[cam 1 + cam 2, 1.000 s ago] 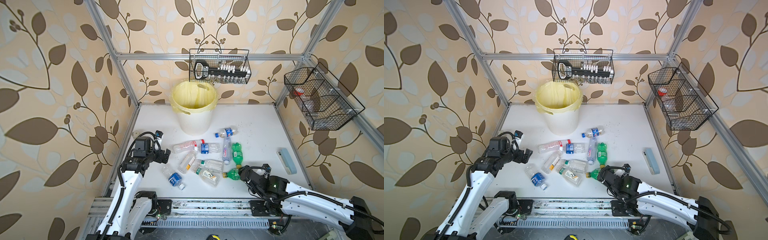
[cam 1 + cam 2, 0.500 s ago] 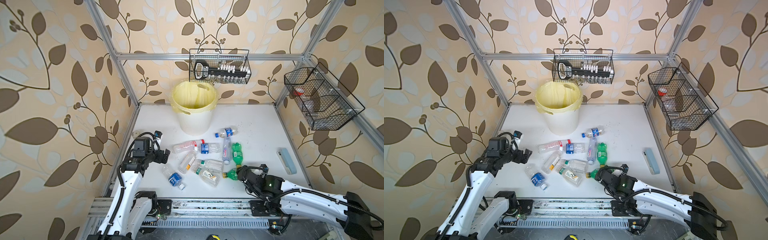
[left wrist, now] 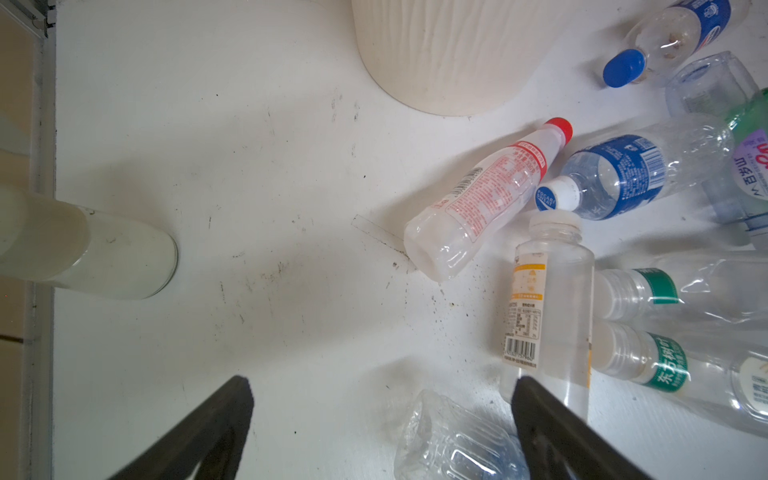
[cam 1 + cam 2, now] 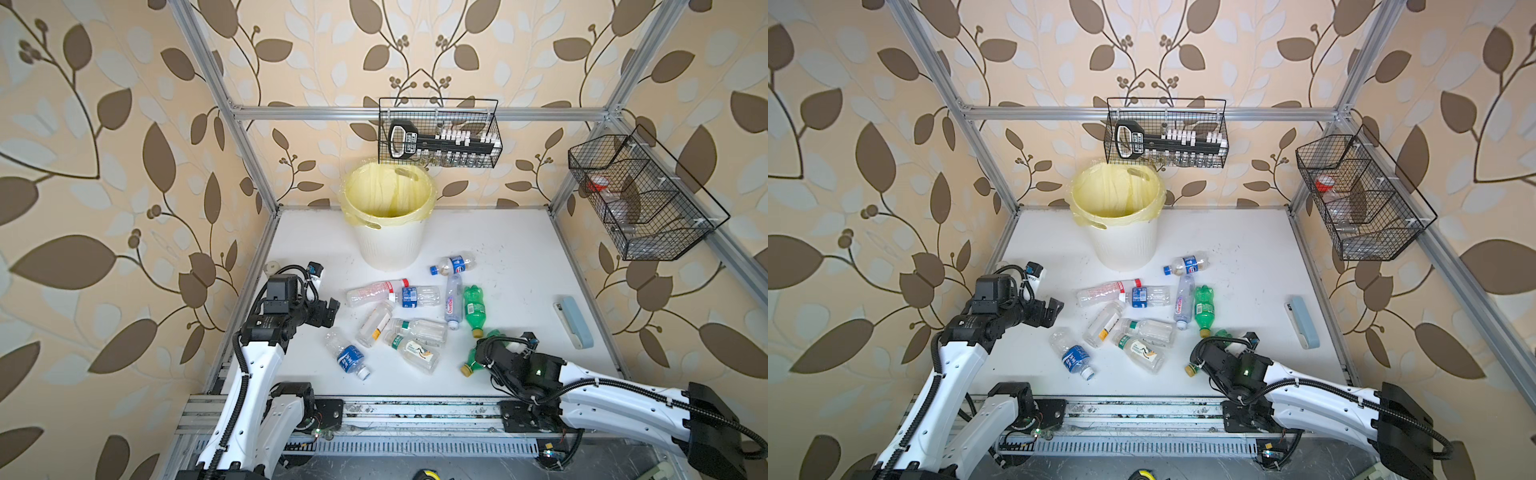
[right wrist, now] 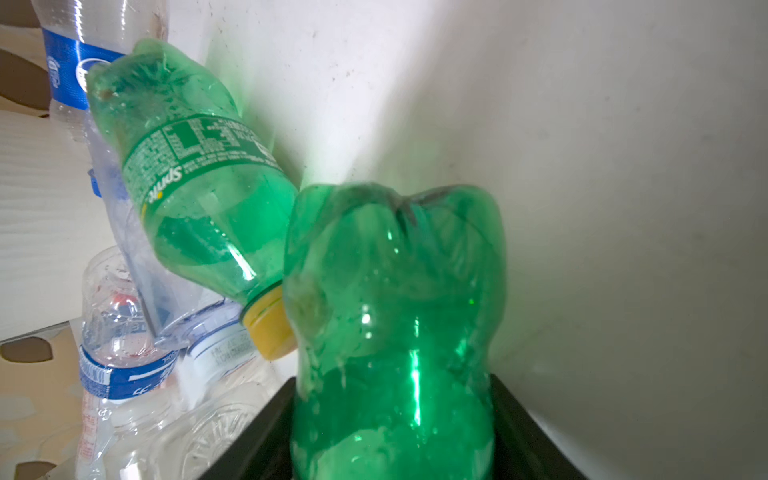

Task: Throw the plastic bottles in the bin
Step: 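Close the right gripper on the green Sprite bottle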

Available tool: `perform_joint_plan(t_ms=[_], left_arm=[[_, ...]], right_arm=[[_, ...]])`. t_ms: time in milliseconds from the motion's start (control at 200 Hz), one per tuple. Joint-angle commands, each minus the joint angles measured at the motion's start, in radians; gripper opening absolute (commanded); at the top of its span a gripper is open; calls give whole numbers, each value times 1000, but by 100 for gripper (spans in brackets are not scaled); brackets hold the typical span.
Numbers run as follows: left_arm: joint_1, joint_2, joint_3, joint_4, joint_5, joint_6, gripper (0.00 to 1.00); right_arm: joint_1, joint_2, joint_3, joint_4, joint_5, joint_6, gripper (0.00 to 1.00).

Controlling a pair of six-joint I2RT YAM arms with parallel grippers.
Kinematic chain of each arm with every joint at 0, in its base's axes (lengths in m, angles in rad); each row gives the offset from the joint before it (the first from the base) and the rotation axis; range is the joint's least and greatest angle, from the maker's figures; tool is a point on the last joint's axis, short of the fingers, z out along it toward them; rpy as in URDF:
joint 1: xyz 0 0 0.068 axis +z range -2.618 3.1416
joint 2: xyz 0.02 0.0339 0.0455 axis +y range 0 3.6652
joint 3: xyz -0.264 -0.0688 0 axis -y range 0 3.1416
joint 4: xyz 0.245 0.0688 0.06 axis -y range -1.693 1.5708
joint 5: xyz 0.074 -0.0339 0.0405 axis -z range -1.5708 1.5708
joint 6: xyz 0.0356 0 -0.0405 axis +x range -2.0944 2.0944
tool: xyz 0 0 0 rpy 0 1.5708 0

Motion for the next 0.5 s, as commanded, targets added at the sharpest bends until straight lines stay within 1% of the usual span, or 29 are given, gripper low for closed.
perform_joint_plan(t_ms=[0,25,85,105,245,265,300,495], left_arm=[[15,-11,3,-8,31,22,99],[16,-11,3,-8,33,22,99],[18,-10,3,-8,36,23,99],[18,-10,3,-8,36,23,99],[24,-9,5,-13,40,23,99],[23,-10,5,-13,41,25,99],[24,-9,4,-13,44,25,99],[33,-7,5,-14,48,26,99]], right_arm=[[5,-20,-20,-25,8,91,59],[5,-23,-22,-27,9,90,55],[5,-35,-27,-31,6,87,52],[4,-41,-29,-32,4,83,49],[4,-88,-35,-69,7,65,46],[5,-96,-37,-73,9,60,42],[3,-112,-39,-79,11,50,38],[4,-199,-33,-123,44,-7,36]])
